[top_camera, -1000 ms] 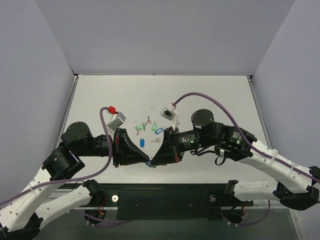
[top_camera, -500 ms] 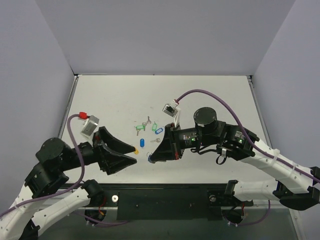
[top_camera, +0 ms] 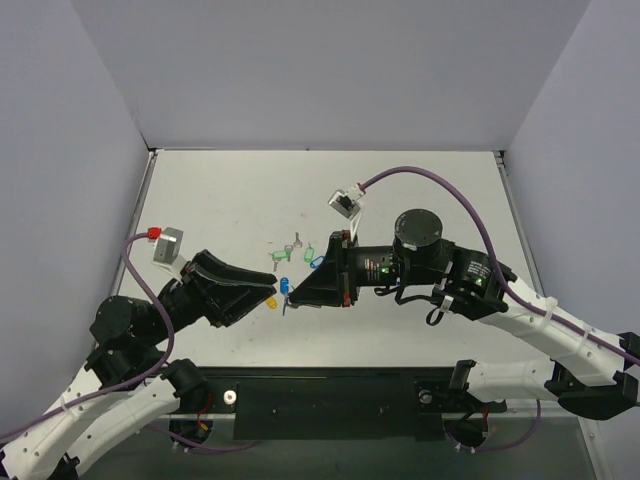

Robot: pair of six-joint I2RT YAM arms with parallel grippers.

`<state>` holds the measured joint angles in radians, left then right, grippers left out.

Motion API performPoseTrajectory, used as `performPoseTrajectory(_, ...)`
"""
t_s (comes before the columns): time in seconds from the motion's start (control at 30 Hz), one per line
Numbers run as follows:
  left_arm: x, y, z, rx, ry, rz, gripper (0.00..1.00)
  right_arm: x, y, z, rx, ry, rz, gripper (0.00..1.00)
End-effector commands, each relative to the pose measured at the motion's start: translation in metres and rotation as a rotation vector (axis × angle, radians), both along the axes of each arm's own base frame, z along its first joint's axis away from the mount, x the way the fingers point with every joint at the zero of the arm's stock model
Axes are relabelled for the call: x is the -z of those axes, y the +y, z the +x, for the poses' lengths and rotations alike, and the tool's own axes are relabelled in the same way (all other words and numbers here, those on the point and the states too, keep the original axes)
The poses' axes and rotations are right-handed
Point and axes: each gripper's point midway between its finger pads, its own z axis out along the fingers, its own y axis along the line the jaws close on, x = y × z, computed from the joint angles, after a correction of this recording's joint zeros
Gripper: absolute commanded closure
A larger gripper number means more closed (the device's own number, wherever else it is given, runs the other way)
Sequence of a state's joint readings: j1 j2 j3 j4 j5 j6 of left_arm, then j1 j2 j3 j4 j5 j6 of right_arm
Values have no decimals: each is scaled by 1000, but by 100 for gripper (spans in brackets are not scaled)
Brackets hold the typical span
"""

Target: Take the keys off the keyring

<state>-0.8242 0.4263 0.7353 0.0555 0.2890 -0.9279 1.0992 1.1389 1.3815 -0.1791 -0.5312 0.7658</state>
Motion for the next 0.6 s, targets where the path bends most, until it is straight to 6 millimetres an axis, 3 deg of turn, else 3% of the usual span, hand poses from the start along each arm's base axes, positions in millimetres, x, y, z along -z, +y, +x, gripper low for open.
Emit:
performPoseTrajectory(0.0,-47,7,-11,29,-86,-146,52,-34,-2,12,71,-62,131,100)
performPoseTrajectory(0.57,-43,-4,-11,70,-82,-111,61,-41,2,17,102,-54,183,100)
